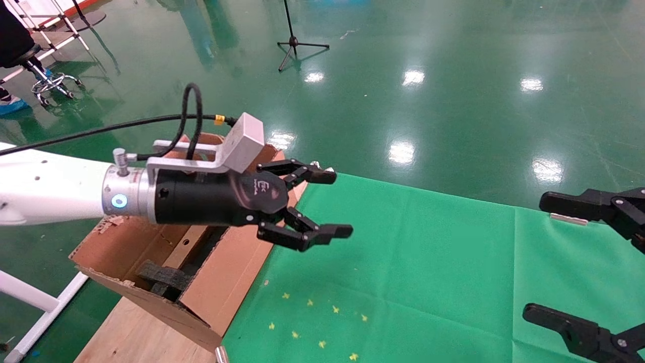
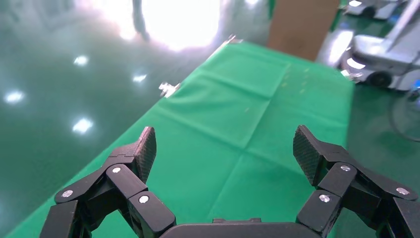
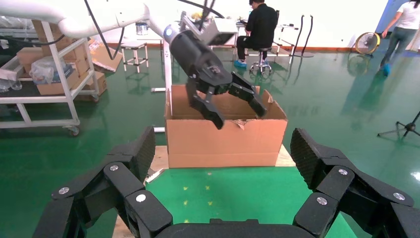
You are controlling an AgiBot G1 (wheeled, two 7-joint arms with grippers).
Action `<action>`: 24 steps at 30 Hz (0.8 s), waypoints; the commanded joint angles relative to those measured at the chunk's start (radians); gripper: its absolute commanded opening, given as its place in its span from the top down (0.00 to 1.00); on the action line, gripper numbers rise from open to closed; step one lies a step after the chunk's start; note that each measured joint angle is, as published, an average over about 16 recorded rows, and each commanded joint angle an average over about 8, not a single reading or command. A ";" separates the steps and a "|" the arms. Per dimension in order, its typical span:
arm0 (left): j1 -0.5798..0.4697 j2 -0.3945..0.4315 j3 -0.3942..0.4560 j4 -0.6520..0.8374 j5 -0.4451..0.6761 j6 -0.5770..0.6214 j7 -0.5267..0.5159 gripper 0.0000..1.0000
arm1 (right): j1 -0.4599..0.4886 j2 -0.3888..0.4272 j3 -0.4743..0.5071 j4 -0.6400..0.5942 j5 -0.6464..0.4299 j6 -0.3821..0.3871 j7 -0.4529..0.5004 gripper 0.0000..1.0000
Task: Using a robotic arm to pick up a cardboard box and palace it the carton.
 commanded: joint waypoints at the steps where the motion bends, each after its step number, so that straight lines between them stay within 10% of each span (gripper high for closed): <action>1: 0.023 0.000 -0.027 -0.020 -0.018 0.012 0.010 0.00 | 0.000 0.000 0.000 0.000 0.000 0.000 0.000 0.00; 24: 0.252 -0.003 -0.307 -0.221 -0.202 0.133 0.110 0.00 | 0.000 0.000 0.000 0.000 0.000 0.000 0.000 0.00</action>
